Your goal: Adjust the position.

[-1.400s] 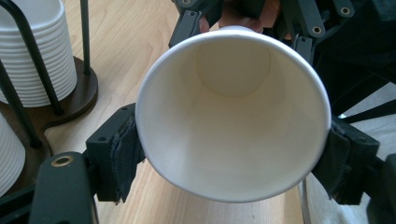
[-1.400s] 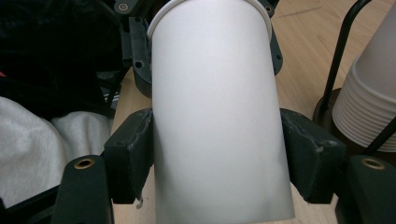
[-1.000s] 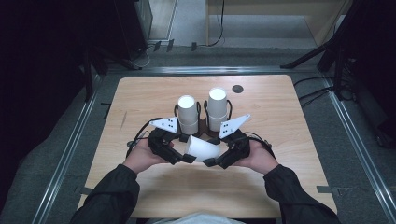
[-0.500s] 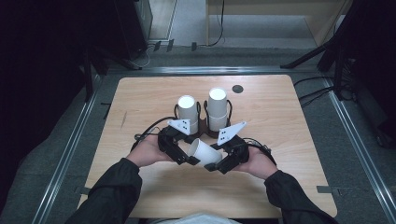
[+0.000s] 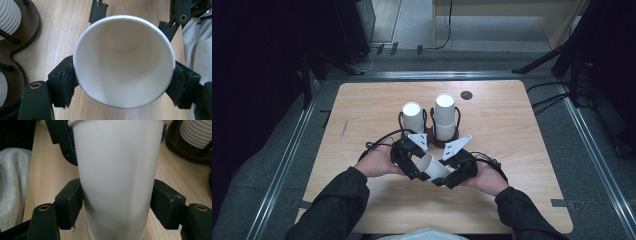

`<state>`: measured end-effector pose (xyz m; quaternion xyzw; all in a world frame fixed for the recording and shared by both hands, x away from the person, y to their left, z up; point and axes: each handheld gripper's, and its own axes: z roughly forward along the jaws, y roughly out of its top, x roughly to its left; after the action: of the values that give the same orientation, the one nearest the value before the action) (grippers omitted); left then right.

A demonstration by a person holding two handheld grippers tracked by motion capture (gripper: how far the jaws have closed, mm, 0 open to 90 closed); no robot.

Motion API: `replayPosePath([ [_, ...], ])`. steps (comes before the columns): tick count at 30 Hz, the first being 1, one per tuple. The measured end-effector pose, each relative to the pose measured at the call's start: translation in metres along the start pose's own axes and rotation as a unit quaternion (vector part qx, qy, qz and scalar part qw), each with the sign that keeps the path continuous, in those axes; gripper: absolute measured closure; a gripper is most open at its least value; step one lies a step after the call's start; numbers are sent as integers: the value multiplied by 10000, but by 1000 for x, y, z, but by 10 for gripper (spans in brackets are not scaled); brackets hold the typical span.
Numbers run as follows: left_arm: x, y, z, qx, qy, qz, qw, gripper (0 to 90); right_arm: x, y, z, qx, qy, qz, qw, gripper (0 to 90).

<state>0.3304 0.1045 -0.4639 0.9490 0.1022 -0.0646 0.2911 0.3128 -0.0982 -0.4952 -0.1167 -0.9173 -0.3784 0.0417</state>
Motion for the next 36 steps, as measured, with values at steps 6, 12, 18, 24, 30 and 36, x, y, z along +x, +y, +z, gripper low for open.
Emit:
replayPosePath([
  [6,0,-1,-1,-76,-52,-18,10000,197,1,1,-2,-51,-8,-67,10000,310],
  [12,5,-5,-4,-340,-140,-233,9991,107,-1,2,-10,-254,-11,-52,9997,306],
  [18,4,-11,-13,-767,-7,-407,9962,90,-5,4,-19,-513,11,48,9987,303],
  [24,2,-23,-24,-1142,148,-619,9914,91,-8,9,-21,-733,83,-1,9973,302],
  [30,-4,-35,-33,-1557,215,-722,9849,91,-11,15,-21,-824,221,-69,9963,302],
  [36,-8,-41,-40,-1904,241,-831,9779,91,-10,22,-20,-867,350,-108,9956,302],
])
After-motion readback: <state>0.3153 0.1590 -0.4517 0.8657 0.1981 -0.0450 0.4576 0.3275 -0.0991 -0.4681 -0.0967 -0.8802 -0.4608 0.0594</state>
